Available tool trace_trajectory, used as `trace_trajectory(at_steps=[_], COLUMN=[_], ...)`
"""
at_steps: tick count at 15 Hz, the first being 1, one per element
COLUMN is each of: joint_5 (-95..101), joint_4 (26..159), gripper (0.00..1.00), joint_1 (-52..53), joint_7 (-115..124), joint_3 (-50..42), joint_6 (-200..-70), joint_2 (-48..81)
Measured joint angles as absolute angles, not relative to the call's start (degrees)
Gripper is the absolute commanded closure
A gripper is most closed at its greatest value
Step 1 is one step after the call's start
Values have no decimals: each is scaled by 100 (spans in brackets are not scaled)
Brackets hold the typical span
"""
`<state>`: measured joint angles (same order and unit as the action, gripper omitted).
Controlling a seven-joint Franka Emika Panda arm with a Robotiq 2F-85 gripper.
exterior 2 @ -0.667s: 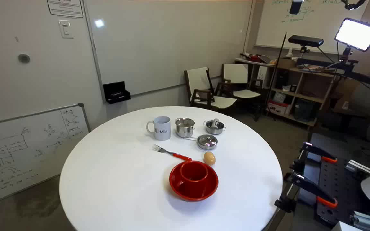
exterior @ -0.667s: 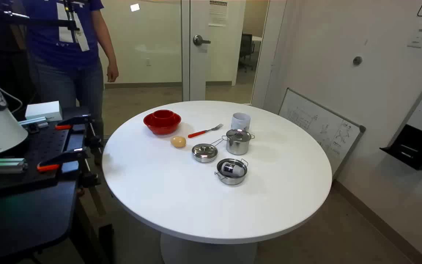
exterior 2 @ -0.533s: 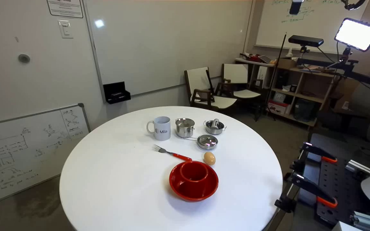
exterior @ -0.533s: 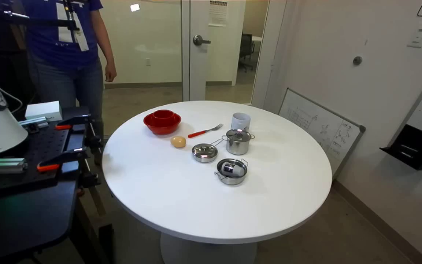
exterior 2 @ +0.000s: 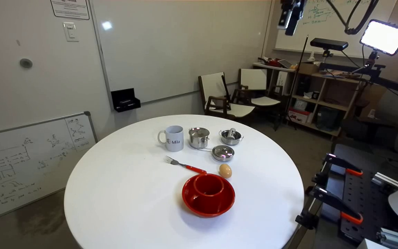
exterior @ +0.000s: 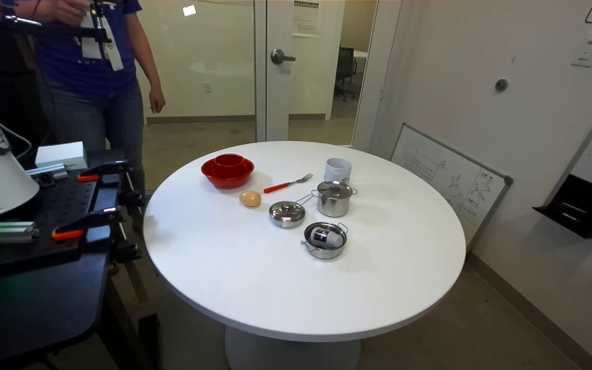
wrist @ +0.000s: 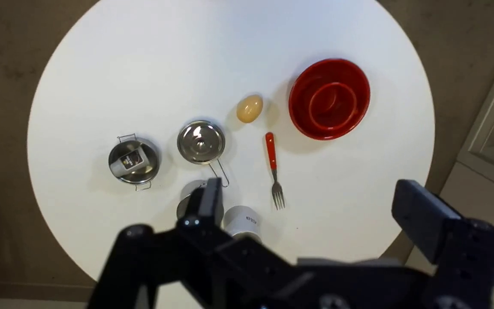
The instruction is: Remove the gray object from the right silver pot and put it at the left side of the white cup
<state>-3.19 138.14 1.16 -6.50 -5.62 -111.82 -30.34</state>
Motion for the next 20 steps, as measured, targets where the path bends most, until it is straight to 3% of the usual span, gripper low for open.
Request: trace_trajectory(at_steps=[11,20], joint_5=[-750,-522], joint_4=[13797,13677], gripper=[0,0], joint_1=[-31,-38], joint_7=[1080,1482], joint_3=[-354,-402], joint_6=[-14713,-15015], joint_2=[136,534])
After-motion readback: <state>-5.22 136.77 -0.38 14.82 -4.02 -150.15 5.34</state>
